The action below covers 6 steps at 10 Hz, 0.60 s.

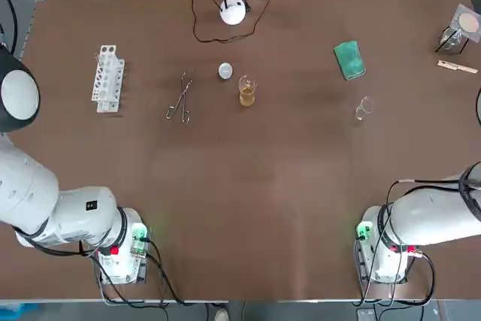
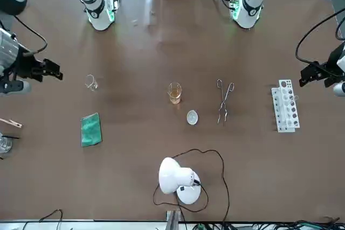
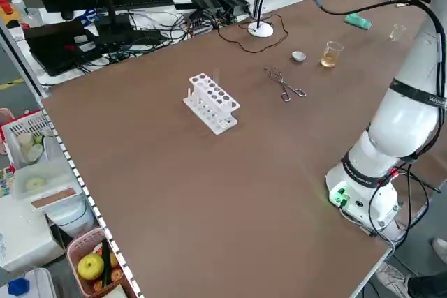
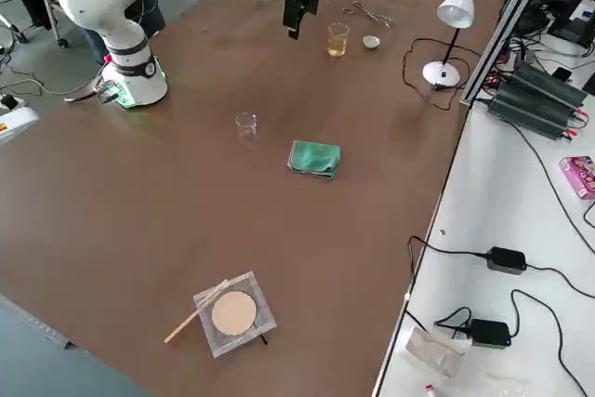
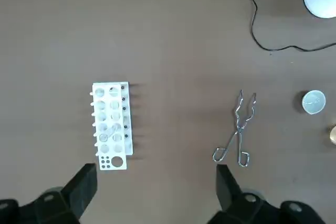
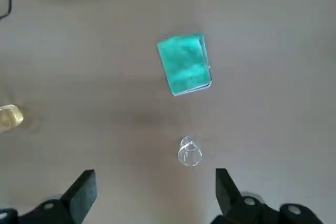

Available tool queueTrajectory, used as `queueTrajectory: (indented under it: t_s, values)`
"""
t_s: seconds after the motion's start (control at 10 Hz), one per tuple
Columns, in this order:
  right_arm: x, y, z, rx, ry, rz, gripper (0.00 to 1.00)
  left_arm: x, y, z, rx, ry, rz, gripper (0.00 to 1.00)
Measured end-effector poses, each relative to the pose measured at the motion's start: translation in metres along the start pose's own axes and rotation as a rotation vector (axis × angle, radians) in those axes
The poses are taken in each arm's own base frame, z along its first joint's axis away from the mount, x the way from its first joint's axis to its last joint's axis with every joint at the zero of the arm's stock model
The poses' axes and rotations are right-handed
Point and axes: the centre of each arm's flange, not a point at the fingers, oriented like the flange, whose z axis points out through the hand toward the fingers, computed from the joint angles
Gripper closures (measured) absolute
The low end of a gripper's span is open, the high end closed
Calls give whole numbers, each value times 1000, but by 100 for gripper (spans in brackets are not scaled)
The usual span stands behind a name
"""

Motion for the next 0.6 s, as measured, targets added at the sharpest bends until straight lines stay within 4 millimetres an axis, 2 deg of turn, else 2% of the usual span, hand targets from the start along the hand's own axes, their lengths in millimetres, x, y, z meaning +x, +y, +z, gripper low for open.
queueTrajectory:
  t_s: [0.1,0.3,0.4,0.6]
  values:
    - [-1,1,-20,-6,31,3,0,0,0,0,0,0,0,0]
    - [-7,16,-51,-27,59,6,0,0,0,0,0,0,0,0]
    - [-10,26,-58,-38,56,-10,0,0,0,0,0,0,0,0]
    - [-12,31,-56,-38,34,-20,0,0,0,0,0,0,0,0]
